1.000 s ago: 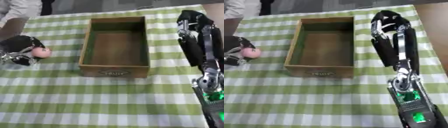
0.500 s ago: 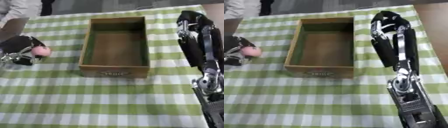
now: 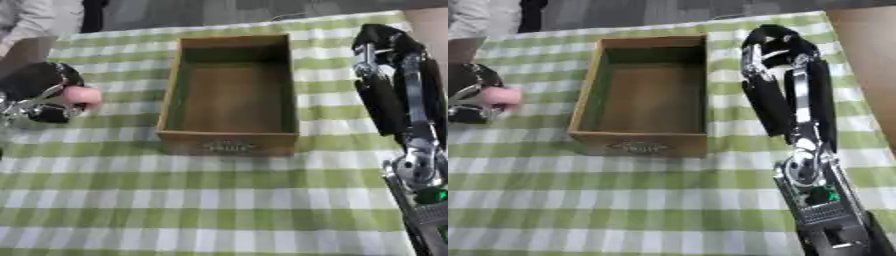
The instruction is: Pick up objects on the table and place them in the box.
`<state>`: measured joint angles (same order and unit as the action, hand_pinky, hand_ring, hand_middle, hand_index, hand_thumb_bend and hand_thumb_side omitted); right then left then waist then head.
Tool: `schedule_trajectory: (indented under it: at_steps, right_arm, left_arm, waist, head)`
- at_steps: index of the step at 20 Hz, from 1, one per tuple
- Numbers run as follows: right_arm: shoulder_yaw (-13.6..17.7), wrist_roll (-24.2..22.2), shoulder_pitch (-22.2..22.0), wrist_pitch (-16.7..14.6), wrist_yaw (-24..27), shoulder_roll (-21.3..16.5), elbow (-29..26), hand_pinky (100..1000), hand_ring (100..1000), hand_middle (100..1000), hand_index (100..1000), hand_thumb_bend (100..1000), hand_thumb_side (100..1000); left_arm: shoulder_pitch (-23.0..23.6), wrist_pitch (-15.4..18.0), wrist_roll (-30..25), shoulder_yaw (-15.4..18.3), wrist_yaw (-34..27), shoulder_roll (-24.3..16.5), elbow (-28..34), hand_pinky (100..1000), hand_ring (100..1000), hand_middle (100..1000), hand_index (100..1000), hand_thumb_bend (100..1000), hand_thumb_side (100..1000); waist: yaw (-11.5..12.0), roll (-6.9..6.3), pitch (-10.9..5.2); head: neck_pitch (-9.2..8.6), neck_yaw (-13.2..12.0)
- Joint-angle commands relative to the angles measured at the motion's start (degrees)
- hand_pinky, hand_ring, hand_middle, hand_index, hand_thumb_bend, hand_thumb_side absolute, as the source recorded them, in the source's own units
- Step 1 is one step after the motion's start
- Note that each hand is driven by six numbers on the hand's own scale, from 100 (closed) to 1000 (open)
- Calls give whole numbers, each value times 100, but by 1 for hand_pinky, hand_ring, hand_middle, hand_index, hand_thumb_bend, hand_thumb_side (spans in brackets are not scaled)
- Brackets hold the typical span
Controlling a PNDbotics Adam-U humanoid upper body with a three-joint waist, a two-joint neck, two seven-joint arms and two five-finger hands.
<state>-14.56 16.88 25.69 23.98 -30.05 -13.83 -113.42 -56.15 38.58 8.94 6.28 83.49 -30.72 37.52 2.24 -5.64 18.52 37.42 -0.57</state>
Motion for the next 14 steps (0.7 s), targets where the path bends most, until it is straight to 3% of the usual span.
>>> schedule_trajectory:
  at_steps: [1,14]
  right_arm:
    - [9,-6,44,-33,-2,0,-117,854,617,619,832,100,948]
    - [18,-13,24,-64,-23,72,-117,855,616,619,830,100,951]
  left_arm:
    - [-180,39,21,78,-140,-159,211,279,472,413,491,100,218]
    - [-550,319,-73,34,-663,9,677,222,427,390,480,100,265]
  waist:
    - [19,9,-157]
    - [-18,15,-241]
  head:
    - [-42,2]
    - [-61,-39]
